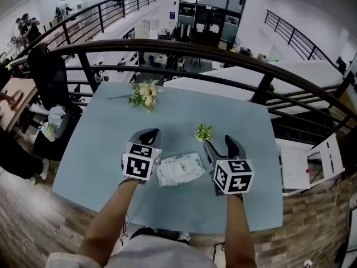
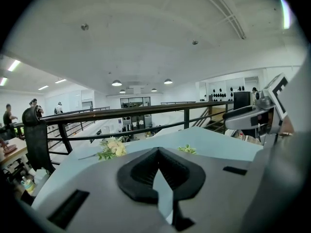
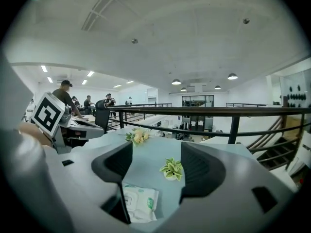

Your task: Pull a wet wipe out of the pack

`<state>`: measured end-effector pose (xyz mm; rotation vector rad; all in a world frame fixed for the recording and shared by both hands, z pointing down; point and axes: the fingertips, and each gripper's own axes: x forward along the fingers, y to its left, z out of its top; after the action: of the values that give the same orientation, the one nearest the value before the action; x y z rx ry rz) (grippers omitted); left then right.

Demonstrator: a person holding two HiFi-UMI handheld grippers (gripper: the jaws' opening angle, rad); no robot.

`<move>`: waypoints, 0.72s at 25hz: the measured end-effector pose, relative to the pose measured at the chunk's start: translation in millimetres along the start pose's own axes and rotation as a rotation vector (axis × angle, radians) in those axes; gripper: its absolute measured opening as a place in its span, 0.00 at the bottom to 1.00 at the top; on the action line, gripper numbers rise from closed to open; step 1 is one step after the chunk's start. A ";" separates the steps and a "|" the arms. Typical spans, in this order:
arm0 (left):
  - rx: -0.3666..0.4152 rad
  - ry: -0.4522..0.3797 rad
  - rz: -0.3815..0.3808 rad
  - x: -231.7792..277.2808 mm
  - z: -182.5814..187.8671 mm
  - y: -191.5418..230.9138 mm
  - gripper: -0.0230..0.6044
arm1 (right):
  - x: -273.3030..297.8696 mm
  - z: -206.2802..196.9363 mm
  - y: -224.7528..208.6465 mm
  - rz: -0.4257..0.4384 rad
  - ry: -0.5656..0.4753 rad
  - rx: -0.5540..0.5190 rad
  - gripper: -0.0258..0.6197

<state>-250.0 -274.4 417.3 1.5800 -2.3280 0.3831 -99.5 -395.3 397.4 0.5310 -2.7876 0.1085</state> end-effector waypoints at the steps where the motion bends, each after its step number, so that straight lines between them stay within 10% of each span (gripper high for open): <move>1: -0.001 0.002 0.010 -1.6 -0.6 -0.8 0.03 | 0.5 -0.2 0.2 0.012 0.001 -0.003 0.50; 18: -0.047 0.033 0.158 -26.4 -18.9 2.1 0.03 | 18.0 -8.4 17.8 0.201 0.028 -0.053 0.50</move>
<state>-240.9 -243.9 424.3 1.3623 -2.4262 0.3839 -119.7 -383.9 410.5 0.2337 -2.8010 0.0837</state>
